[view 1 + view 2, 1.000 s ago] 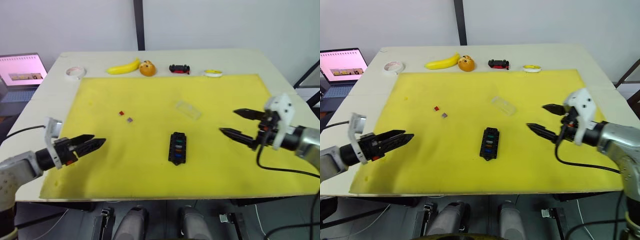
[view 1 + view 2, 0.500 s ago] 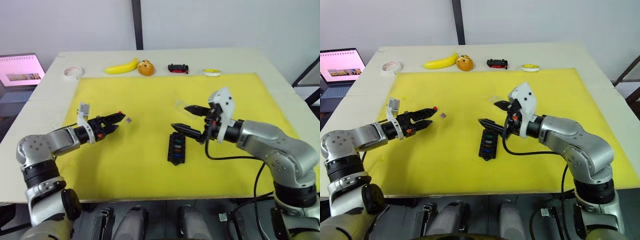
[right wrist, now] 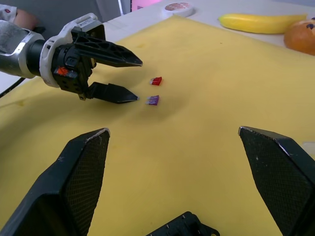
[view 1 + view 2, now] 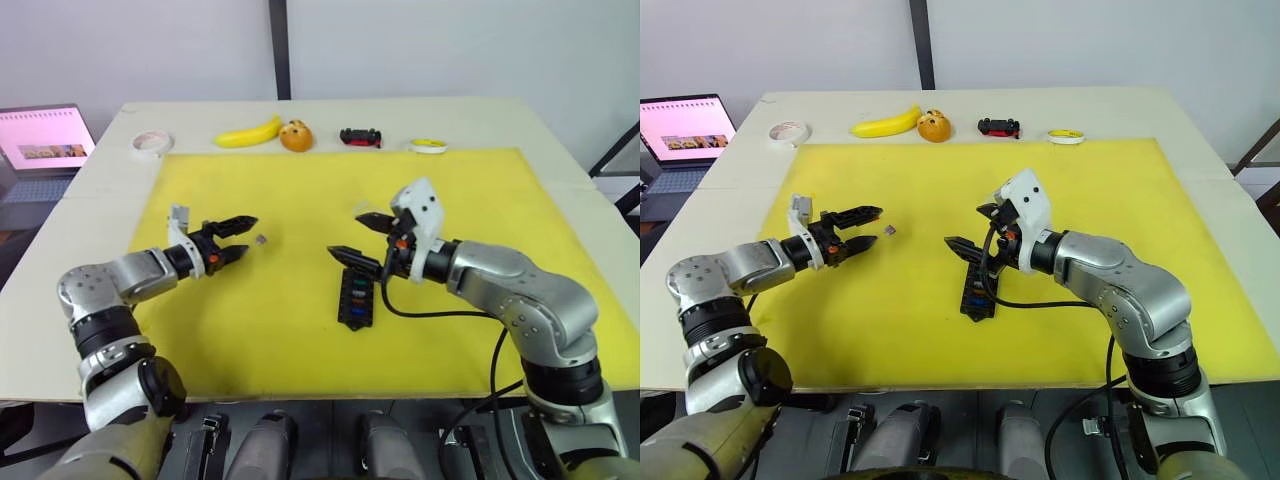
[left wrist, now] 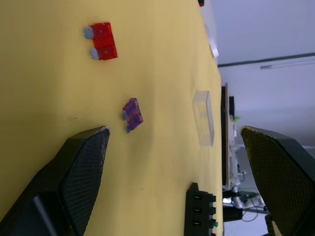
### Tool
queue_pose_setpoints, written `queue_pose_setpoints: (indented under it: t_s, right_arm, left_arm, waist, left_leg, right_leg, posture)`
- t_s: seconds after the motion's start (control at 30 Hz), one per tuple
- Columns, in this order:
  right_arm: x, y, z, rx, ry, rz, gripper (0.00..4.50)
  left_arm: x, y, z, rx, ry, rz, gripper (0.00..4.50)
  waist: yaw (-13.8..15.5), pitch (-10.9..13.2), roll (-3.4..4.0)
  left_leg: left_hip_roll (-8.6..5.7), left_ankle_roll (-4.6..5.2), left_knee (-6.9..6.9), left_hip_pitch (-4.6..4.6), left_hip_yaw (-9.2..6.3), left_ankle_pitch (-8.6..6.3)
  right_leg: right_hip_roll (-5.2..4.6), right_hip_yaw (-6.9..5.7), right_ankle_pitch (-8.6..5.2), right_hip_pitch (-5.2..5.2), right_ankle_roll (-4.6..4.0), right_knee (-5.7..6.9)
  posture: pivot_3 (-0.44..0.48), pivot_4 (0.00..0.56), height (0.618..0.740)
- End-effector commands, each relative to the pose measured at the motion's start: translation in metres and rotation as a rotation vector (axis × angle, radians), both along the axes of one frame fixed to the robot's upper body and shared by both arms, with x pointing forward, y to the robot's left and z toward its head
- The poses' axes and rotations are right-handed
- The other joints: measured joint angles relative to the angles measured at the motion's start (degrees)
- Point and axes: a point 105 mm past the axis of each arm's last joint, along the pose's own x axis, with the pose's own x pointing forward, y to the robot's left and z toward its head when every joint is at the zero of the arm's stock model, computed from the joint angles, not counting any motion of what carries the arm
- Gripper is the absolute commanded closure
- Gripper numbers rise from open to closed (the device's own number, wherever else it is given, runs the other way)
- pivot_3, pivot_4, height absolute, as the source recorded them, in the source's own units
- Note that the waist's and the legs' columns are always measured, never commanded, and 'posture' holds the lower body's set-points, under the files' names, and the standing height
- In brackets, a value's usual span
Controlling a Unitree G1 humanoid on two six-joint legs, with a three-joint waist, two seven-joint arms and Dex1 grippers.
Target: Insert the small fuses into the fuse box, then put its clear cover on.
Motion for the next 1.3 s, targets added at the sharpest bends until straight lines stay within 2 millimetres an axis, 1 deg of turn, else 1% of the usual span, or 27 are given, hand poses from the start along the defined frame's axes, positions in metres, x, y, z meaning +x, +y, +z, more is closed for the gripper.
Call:
queue_pose_setpoints:
  t_s: [0.03, 0.23, 0.47, 0.83, 1.03, 1.1, 1.13, 1.17, 1.3]
  right_arm:
    - [-0.001, 0.005, 0.01, 0.007, -0.051, 0.014, 0.06]
    - [0.0, 0.004, 0.006, -0.013, -0.048, 0.003, 0.06]
    - [0.001, 0.002, 0.005, -0.018, -0.046, -0.012, 0.06]
    - [0.0, -0.004, 0.005, -0.041, -0.048, -0.016, 0.06]
    - [-0.001, -0.004, 0.004, -0.05, -0.051, -0.012, 0.06]
    - [-0.001, -0.005, 0.004, -0.05, -0.051, -0.012, 0.0]
    - [-0.001, -0.005, 0.004, -0.05, -0.051, -0.013, 0.0]
    - [-0.001, -0.005, 0.004, -0.05, -0.05, -0.014, 0.0]
    - [-0.002, -0.005, 0.003, -0.051, -0.048, -0.018, 0.0]
  left_arm:
    - [0.002, -0.007, 0.007, -0.018, -0.026, -0.013, 0.0]
    - [0.006, -0.011, 0.001, -0.01, -0.004, -0.007, 0.0]
    - [0.012, 0.002, -0.01, 0.005, 0.034, 0.067, 0.0]
    - [0.016, -0.012, -0.022, -0.026, 0.046, 0.066, 0.0]
    - [0.019, -0.021, -0.022, -0.026, 0.039, 0.06, 0.0]
    - [0.019, -0.021, -0.022, -0.025, 0.039, 0.061, 0.53]
    - [0.019, -0.022, -0.021, -0.028, 0.039, 0.056, 0.88]
    - [0.018, -0.022, -0.022, -0.025, 0.043, 0.047, 1.34]
    - [0.019, -0.021, -0.025, -0.02, 0.053, 0.047, 1.34]
  waist:
    - [-0.1, 0.0, 0.0]
    - [0.0, 0.0, 0.0]
    - [0.0, 0.0, 0.01]
    - [0.2, 0.0, 0.03]
    - [0.3, 0.0, 0.03]
    - [0.3, 0.0, 0.04]
    - [0.3, 0.0, 0.03]
    - [0.2, 0.0, 0.03]
    - [0.2, 0.0, 0.03]
  left_leg:
    - [0.0, 0.0, 0.0, 0.0, 0.0, 0.0]
    - [0.0, -0.01, -0.01, 0.0, 0.0, 0.0]
    - [0.0, -0.01, -0.01, 0.01, 0.0, 0.01]
    - [-0.01, -0.01, -0.01, 0.03, -0.03, 0.01]
    - [-0.06, 0.0, -0.01, 0.04, -0.08, 0.0]
    - [-0.07, 0.01, -0.01, 0.05, -0.11, 0.0]
    - [-0.07, 0.01, 0.0, 0.05, -0.12, 0.0]
    - [-0.07, 0.0, -0.01, 0.05, -0.12, 0.0]
    - [-0.07, 0.0, -0.01, 0.05, -0.12, 0.0]
  right_leg:
    - [0.0, 0.0, 0.0, 0.0, 0.0, 0.0]
    - [0.0, 0.0, 0.0, -0.01, 0.0, 0.0]
    - [0.01, 0.0, 0.0, 0.0, 0.0, 0.0]
    - [0.0, -0.01, 0.0, 0.05, 0.0, 0.01]
    - [-0.01, -0.03, 0.0, 0.11, 0.0, 0.0]
    - [-0.02, -0.04, 0.0, 0.12, 0.0, 0.0]
    - [-0.02, -0.04, 0.0, 0.13, 0.0, 0.0]
    - [-0.02, -0.04, 0.0, 0.12, 0.0, 0.0]
    - [-0.02, -0.04, 0.0, 0.12, 0.0, -0.01]
  posture:
    - [0.0, 0.15, 0.74]
    - [0.0, 0.15, 0.74]
    - [0.0, 0.15, 0.74]
    - [0.0, 0.15, 0.74]
    - [0.0, 0.15, 0.74]
    - [0.0, 0.15, 0.74]
    - [0.0, 0.15, 0.74]
    - [0.0, 0.15, 0.74]
    - [0.0, 0.15, 0.74]
